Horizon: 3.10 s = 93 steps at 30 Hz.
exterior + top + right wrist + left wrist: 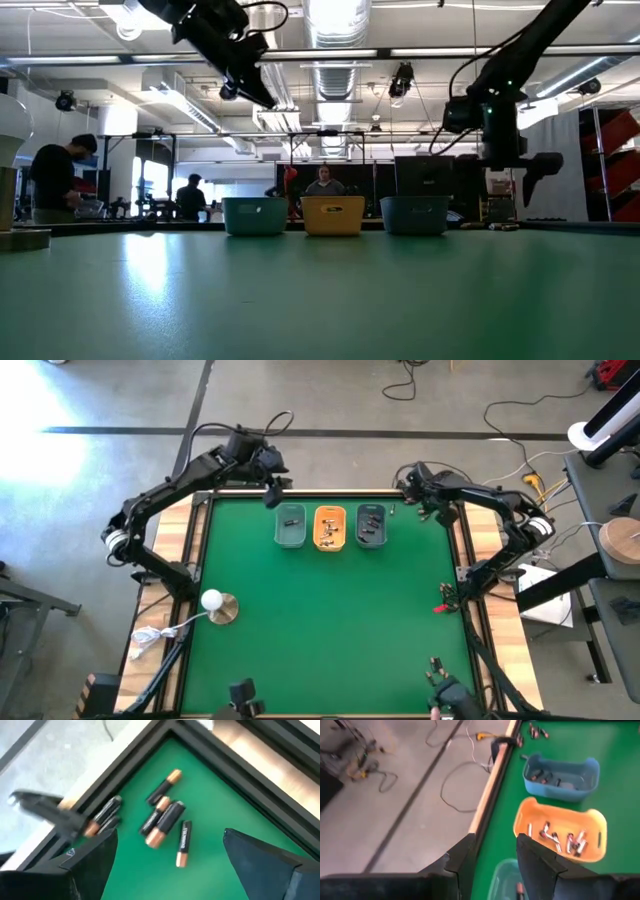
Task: Sort batteries
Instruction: Put the big brown battery into the green bin
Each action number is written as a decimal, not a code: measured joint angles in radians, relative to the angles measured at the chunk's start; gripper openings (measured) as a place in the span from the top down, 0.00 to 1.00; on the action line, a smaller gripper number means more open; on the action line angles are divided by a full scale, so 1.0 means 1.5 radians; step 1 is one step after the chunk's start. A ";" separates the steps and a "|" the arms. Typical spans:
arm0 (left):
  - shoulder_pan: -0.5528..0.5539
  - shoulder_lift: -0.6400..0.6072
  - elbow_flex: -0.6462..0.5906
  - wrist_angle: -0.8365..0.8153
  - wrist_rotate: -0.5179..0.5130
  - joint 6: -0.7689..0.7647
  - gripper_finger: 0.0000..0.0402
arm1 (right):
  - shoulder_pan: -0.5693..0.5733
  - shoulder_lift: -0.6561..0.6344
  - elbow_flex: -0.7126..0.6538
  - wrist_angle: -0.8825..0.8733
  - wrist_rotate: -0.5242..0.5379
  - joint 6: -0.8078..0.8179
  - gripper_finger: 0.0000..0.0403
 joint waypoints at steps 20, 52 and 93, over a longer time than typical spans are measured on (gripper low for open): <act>0.001 -0.001 -0.005 -0.023 -0.001 0.010 0.69 | -0.031 0.091 0.000 0.031 -0.013 0.047 0.50; 0.001 -0.002 -0.005 -0.051 -0.001 0.003 0.69 | 0.016 0.137 -0.007 0.065 0.005 0.072 0.80; 0.033 -0.170 -0.264 0.509 0.435 -0.458 0.69 | 0.256 -0.161 0.044 0.479 -0.022 -0.470 0.89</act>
